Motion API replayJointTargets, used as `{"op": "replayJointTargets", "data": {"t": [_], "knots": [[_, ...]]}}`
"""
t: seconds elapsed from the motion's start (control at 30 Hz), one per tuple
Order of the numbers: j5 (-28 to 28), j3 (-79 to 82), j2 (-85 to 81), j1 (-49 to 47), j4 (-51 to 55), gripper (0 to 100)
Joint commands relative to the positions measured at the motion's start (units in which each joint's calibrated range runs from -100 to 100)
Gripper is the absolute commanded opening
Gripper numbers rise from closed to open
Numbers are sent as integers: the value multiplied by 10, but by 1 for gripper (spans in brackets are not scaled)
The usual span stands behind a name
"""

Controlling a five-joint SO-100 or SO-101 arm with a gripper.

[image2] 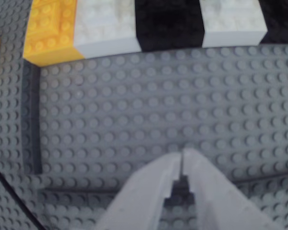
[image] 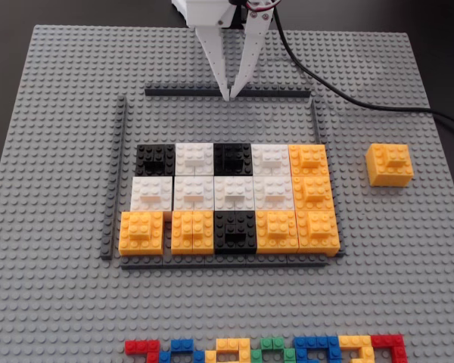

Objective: Grab the cube and place it into the grid

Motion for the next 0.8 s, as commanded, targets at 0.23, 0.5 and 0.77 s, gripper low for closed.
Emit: {"op": "replayJointTargets", "data": {"t": [0.23,0.5,0.77], "knots": [[29,6,-22,-25,10,0],[28,6,-22,-10,3,0],[37,6,-22,-8,-3,0]]}}
